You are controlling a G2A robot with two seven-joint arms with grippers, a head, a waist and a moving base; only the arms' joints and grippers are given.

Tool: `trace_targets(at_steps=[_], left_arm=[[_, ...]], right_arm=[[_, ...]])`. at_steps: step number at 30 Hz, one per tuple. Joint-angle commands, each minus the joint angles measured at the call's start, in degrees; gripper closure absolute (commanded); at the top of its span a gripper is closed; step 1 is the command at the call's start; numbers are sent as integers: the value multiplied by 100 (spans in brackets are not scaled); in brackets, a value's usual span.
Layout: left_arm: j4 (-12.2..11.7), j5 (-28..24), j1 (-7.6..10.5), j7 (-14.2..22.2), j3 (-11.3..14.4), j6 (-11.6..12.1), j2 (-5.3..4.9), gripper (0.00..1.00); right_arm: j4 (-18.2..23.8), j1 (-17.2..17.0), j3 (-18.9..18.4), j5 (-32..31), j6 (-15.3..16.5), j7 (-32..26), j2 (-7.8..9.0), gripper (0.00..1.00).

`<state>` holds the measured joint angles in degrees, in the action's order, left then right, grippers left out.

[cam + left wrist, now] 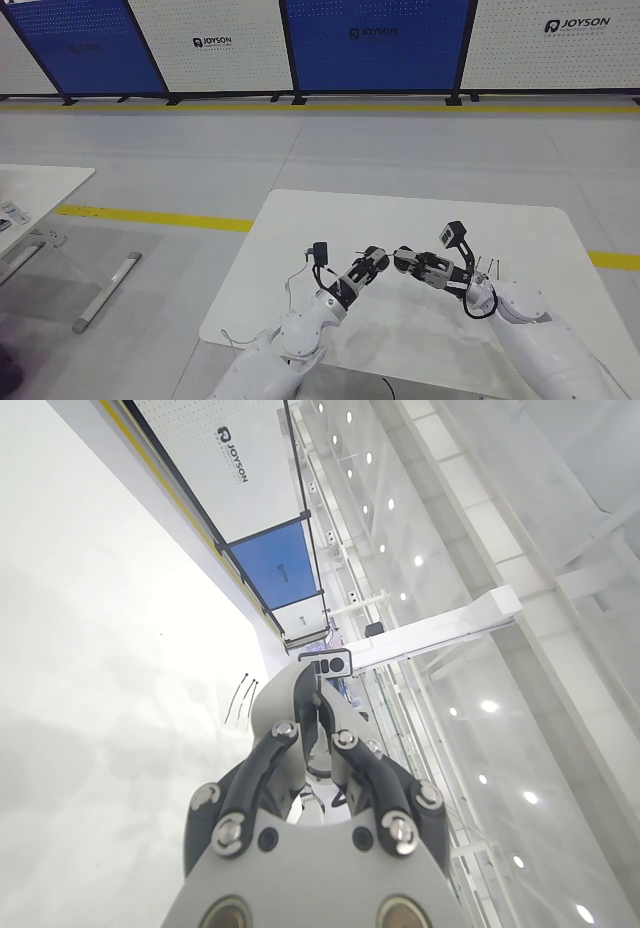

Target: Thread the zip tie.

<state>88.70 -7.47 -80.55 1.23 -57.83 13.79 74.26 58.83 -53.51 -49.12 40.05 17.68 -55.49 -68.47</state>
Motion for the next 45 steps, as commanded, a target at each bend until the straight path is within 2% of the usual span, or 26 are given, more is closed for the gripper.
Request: trace_targets(at_steps=[1, 4, 7, 14, 19, 21, 22, 40, 41, 42, 43, 45], left_arm=[[17, 45, -16, 2, -18, -4, -4, 86], [43, 81, -34, 6, -25, -17, -6, 51], [70, 84, -48, 16, -33, -25, -5, 47], [86, 161, -63, 19, -47, -40, -5, 72], [75, 169, -62, 18, -52, -35, 1, 83], [68, 178, -60, 17, -52, -34, 3, 91], [63, 176, -59, 15, -53, -32, 4, 100], [2, 227, -49, -30, -44, -20, 29, 100], [-4, 232, -48, -31, -40, -19, 30, 100], [-8, 236, -47, -29, -35, -18, 32, 100], [-14, 242, -45, -23, -28, -17, 34, 100], [-18, 240, -40, -3, -21, -24, 37, 100]], right_arm=[[0, 0, 0, 0, 0, 0, 0, 100], [0, 0, 0, 0, 0, 0, 0, 100], [0, 0, 0, 0, 0, 0, 0, 100], [0, 0, 0, 0, 0, 0, 0, 100], [0, 0, 0, 0, 0, 0, 0, 100], [0, 0, 0, 0, 0, 0, 0, 100], [0, 0, 0, 0, 0, 0, 0, 100], [74, -54, -9, -23, -42, 98, -2, 100], [126, -84, -27, -37, -85, 121, 1, 66], [163, -106, -48, -49, -129, 112, 6, 17], [199, -126, -78, -80, -184, 94, 15, 0], [239, -154, -119, -110, -276, 58, 25, 0]])
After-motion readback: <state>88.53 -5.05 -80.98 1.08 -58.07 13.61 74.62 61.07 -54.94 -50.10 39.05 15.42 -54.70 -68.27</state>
